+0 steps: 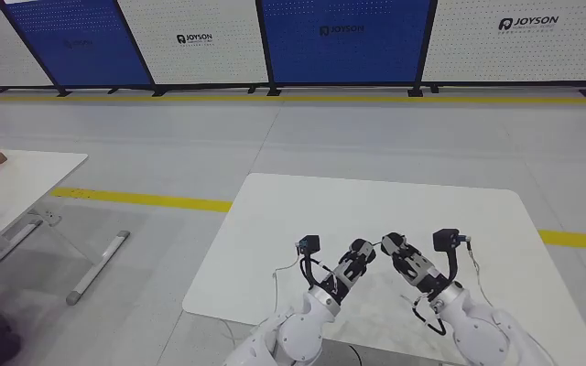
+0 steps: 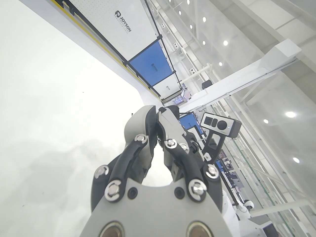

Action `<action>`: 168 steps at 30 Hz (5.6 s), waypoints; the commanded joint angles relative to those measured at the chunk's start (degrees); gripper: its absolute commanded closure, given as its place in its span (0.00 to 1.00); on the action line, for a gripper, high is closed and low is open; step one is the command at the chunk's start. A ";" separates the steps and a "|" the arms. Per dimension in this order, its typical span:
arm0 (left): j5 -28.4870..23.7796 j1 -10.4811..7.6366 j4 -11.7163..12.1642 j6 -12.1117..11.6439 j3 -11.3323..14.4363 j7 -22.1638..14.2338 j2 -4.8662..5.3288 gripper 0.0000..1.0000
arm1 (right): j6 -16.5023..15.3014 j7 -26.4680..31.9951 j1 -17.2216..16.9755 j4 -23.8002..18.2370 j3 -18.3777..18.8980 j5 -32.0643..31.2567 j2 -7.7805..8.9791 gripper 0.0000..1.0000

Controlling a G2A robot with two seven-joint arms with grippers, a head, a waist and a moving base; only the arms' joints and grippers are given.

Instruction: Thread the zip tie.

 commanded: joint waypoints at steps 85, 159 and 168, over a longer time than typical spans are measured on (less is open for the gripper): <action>-6.04 0.40 -0.96 -0.86 -1.39 1.83 -0.37 1.00 | 3.11 6.66 -1.23 3.19 3.12 -0.63 -1.89 0.00; -1.25 -1.78 1.34 -0.53 1.54 2.37 -1.04 1.00 | 0.00 13.08 1.16 2.43 3.25 3.27 -3.31 1.00; -1.15 -1.63 1.00 -1.32 1.64 2.57 -1.09 1.00 | 0.00 14.21 1.58 3.23 2.58 1.98 -3.38 1.00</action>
